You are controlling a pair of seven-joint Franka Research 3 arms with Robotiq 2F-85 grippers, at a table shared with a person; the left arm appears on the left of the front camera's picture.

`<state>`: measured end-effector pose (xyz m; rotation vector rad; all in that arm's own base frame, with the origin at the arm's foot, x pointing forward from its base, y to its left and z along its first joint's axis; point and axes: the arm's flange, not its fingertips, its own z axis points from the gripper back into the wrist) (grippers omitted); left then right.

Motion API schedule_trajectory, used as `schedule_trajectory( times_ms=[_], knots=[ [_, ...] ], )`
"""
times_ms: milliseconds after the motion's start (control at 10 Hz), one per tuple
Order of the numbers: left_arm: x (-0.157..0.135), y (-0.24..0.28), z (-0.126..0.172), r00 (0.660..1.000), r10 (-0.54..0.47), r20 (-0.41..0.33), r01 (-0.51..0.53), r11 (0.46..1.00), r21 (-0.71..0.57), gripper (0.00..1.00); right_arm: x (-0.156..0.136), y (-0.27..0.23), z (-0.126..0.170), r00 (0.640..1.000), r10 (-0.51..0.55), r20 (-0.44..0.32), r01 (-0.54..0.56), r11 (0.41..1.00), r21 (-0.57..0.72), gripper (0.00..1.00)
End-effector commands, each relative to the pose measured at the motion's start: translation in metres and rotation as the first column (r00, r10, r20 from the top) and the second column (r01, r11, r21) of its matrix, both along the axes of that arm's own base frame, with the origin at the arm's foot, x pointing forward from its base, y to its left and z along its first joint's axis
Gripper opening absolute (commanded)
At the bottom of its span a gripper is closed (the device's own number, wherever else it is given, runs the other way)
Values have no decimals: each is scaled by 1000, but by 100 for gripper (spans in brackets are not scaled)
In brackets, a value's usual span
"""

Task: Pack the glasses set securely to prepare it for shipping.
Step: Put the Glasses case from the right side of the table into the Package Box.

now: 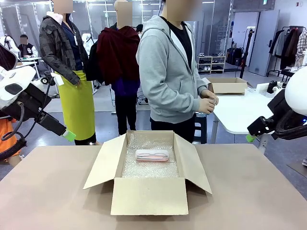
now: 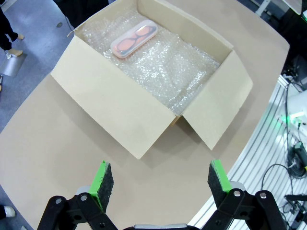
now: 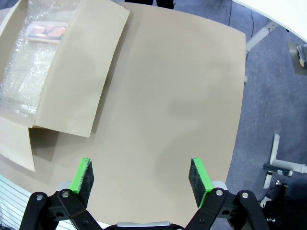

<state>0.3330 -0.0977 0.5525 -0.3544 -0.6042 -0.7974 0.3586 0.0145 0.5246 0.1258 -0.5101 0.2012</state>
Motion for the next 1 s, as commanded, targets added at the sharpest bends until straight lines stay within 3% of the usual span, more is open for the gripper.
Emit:
schedule_trajectory(
  times_ms=[0,900],
  knots=[
    [0,1,1,1000,-14,1,14,1000,-13,100,0,1,-1,1000,-6,-1,6,1000,-5,100],
    [0,1,1,1000,-14,1,14,1000,-13,100,0,1,-1,1000,-6,-1,6,1000,-5,100]
  ],
)
